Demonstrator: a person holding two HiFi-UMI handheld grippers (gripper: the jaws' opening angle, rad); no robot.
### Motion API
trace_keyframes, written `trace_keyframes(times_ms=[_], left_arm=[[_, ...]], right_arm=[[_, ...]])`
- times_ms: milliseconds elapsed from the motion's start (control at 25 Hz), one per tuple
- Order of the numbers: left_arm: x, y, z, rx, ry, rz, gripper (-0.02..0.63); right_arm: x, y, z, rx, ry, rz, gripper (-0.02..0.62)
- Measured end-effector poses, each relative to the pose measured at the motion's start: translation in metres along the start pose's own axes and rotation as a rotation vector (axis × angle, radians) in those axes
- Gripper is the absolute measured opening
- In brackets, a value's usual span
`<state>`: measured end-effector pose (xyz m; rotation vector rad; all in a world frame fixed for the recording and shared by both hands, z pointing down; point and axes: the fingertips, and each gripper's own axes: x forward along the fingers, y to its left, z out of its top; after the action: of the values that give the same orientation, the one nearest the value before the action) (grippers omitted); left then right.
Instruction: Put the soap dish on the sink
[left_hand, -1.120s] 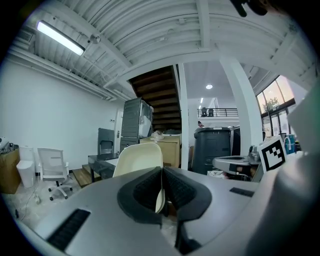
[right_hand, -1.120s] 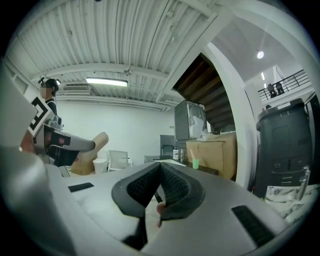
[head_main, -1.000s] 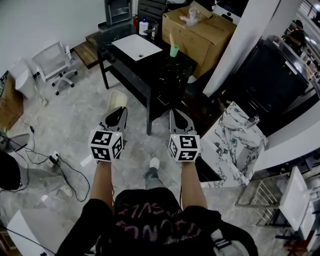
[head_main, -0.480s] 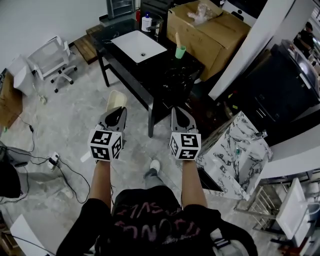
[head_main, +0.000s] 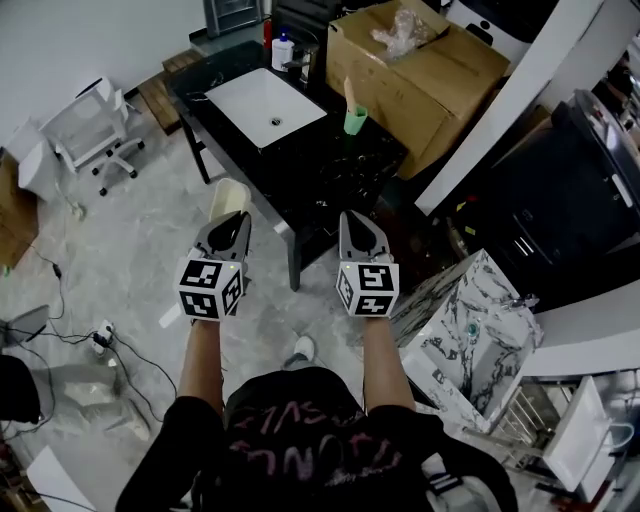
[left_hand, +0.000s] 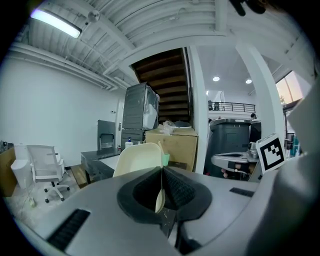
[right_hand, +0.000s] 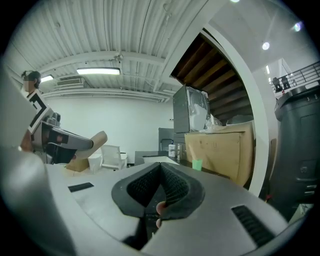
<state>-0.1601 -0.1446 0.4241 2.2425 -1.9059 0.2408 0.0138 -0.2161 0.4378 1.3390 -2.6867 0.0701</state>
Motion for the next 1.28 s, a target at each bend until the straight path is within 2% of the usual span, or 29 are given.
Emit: trace_keyframes(times_ms=[200, 440, 880, 1280], left_arm=[[0.044, 0.004, 0.013, 0.007, -0.002, -0.004, 0.025], [0.079, 0.007, 0.020, 0.013, 0.007, -0.009, 0.025], [0.130, 0.012, 0.026, 0.001, 0.014, -0.065, 0.025], [0.207, 0.047, 0.042, 0.005, 0.017, -0.156, 0.025]], right_arm=[[0.035, -0.020, 0.009, 0.009, -0.027, 0.039, 0.014], [0.063, -0.044, 0.009, 0.004, -0.018, 0.026, 0.014], [0.090, -0.089, 0.016, 0.019, -0.020, -0.056, 0.014], [0.156, -0.110, 0.026, 0.009, -0.019, -0.135, 0.014]])
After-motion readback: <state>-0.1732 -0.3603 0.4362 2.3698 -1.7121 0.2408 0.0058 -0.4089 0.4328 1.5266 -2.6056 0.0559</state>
